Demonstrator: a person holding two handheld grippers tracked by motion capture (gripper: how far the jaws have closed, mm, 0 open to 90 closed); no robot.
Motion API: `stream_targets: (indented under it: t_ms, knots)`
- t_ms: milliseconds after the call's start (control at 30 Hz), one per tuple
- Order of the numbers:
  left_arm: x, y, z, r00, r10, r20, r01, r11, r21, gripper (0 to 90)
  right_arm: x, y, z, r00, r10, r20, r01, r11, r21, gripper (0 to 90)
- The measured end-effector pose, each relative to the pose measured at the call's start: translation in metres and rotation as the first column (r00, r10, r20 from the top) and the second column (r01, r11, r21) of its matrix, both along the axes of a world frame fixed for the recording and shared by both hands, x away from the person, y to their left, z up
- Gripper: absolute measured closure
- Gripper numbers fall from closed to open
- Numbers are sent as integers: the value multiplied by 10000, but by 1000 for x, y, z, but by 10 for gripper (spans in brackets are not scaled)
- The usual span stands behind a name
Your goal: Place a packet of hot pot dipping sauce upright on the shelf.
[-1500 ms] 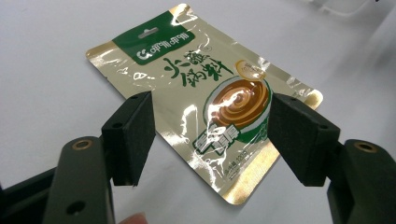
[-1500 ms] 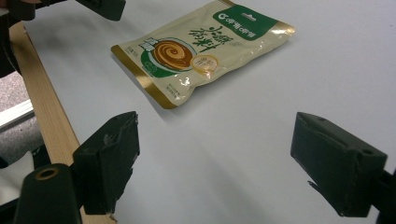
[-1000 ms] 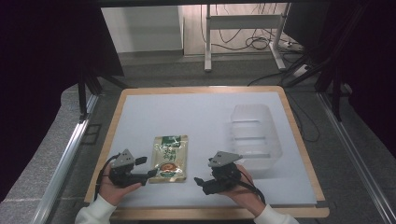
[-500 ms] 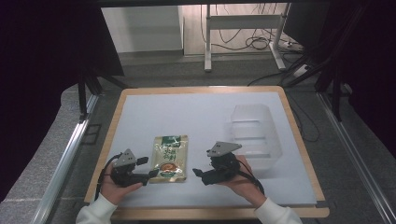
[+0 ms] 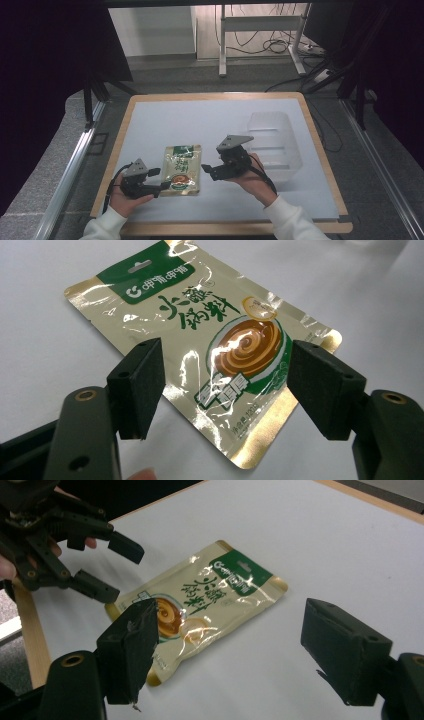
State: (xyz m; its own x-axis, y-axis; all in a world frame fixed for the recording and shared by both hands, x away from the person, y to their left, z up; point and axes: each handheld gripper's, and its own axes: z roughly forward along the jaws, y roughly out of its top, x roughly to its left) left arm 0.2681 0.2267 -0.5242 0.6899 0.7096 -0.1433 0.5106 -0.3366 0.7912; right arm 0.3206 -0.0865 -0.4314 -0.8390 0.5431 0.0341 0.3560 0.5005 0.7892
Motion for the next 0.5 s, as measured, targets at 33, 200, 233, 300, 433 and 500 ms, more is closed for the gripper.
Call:
stream_targets:
  t_ms: [33,200,233,300,433,500]
  knots:
    - [1,0,0,10000,-30,15,29,10000,27,312,3,1,2,10000,19,-53,-20,10000,-13,241]
    - [2,0,0,10000,-95,29,95,9999,81,312,18,6,7,9992,136,-377,-135,9999,30,251]
    - [3,0,0,9999,-96,29,96,9999,113,312,20,8,8,9991,137,-409,-138,9999,-14,251]
    - [2,-2,0,10000,-12,15,12,10000,-3,313,29,11,10,9986,100,-513,-106,9999,-107,251]
    - [2,-2,0,9999,-103,18,103,9998,167,312,36,12,12,9978,80,-663,-86,9999,-98,244]
    - [2,-3,-1,10000,-50,-2,51,9999,116,312,41,13,12,9974,48,-717,-58,9999,-130,244]
